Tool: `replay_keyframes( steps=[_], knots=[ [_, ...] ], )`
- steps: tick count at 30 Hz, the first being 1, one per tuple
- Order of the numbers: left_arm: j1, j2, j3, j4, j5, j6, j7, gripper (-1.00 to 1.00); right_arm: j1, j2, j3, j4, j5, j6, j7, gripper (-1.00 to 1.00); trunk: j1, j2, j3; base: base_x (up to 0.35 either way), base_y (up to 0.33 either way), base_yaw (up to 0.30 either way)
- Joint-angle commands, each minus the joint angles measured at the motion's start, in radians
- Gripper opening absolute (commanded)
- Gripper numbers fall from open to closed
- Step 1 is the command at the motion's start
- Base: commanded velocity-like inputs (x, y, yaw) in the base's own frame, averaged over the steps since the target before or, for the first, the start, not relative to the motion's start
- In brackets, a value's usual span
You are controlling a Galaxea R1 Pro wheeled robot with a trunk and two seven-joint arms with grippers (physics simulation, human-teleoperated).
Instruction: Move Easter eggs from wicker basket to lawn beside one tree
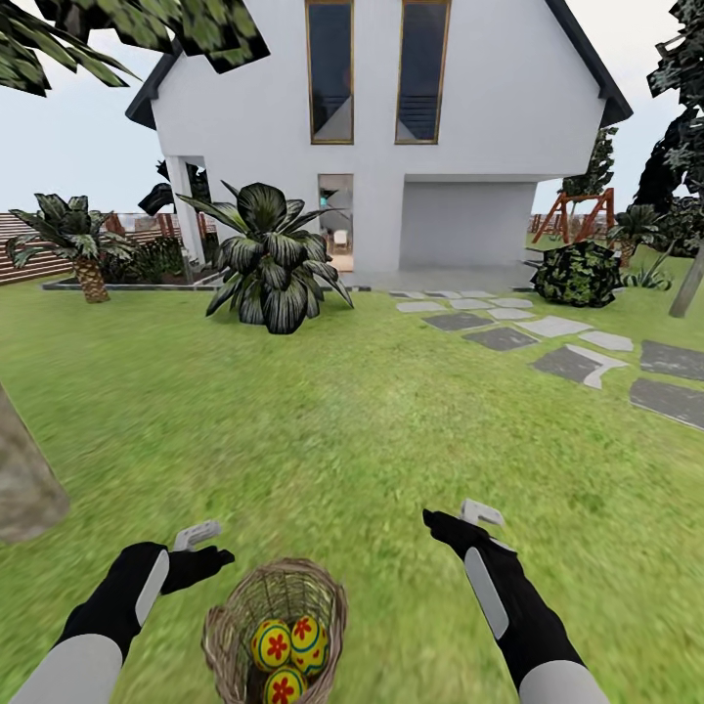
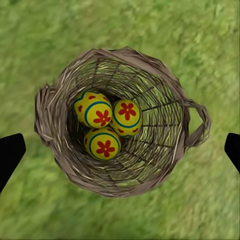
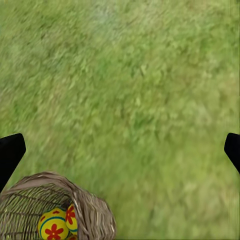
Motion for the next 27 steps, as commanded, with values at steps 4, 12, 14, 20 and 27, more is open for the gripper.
replay_keyframes(
  steps=[4,12,14,20,27],
  knots=[
    [-0.001,0.000,0.004,-0.001,0.005,0.004,0.000,1.00,-0.001,0.000,-0.001,-0.001,-0.011,0.004,-0.006,1.00,0.000,-0.001,-0.001,0.045,0.000,0.000],
    [0.000,-0.001,0.003,-0.001,0.004,-0.001,0.003,1.00,0.000,0.000,-0.001,-0.002,-0.011,0.003,-0.006,1.00,0.000,-0.001,-0.001,0.169,0.000,0.000],
    [0.000,-0.001,0.003,-0.001,0.004,-0.002,0.004,1.00,-0.001,0.000,-0.001,-0.002,-0.011,0.003,-0.006,1.00,0.000,-0.001,-0.001,0.040,0.000,0.000],
    [0.000,-0.021,0.001,-0.001,0.003,-0.003,0.042,1.00,-0.001,0.001,-0.001,-0.001,-0.011,0.003,-0.006,1.00,0.000,-0.001,-0.001,0.009,0.000,0.000],
    [-0.001,-0.043,0.001,-0.002,0.005,-0.003,0.132,1.00,0.000,0.000,-0.001,-0.001,-0.011,0.004,-0.006,1.00,0.023,-0.043,-0.020,0.000,0.000,0.000]
  ],
)
